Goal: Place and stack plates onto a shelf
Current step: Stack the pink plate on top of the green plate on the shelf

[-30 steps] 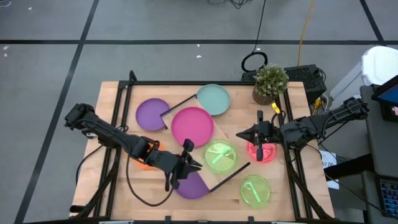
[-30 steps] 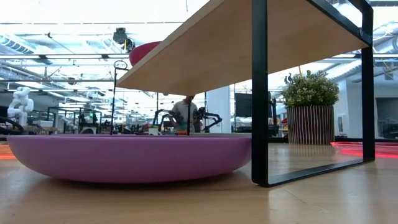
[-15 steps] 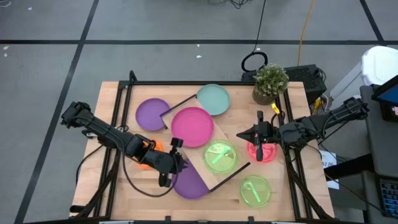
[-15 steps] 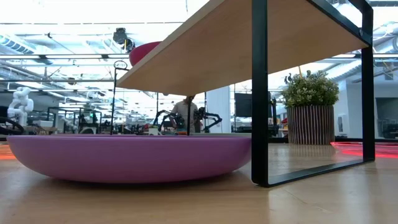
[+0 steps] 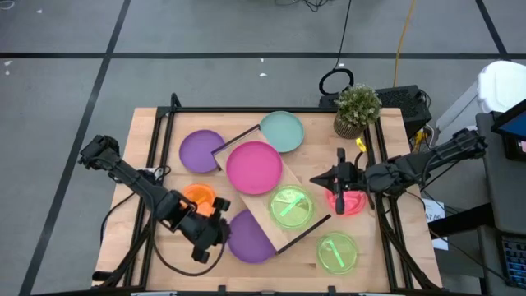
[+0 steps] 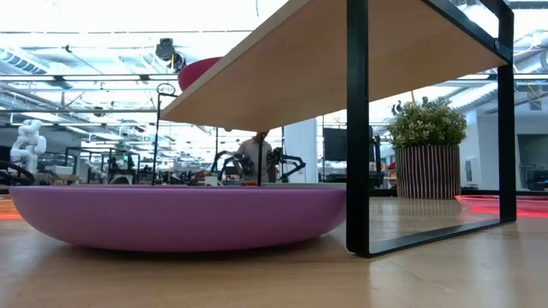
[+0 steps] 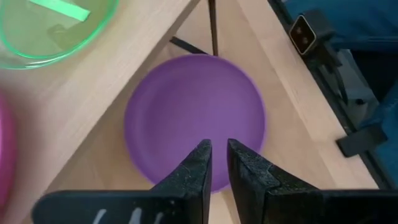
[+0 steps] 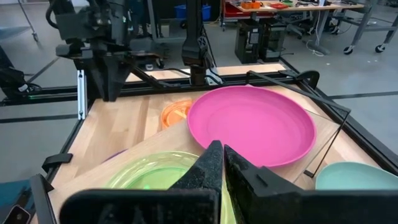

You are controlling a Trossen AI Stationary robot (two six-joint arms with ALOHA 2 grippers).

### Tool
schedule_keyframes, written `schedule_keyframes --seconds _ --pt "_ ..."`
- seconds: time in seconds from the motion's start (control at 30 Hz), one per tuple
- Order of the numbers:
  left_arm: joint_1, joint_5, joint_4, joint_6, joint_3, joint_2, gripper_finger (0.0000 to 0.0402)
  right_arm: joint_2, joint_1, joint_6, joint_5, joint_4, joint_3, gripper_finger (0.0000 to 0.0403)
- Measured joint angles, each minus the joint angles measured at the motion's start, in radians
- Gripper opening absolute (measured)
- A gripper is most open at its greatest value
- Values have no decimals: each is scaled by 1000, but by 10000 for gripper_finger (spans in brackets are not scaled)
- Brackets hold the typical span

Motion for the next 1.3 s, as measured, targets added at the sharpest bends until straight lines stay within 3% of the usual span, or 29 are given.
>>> schedule_keyframes --seconds 0.23,0.57,0.93,1.3 --pt "-1 -2 0 1 0 0 58 17 0 14 0 -16 0 2" --pt "-1 -17 0 -5 0 0 58 -62 24 268 0 -292 0 2" --pt "-15 -26 0 -65 0 0 58 -70 186 708 -3 -749 1 2" --pt "-15 -27 1 -104 0 0 58 56 343 930 -133 -859 -1 2"
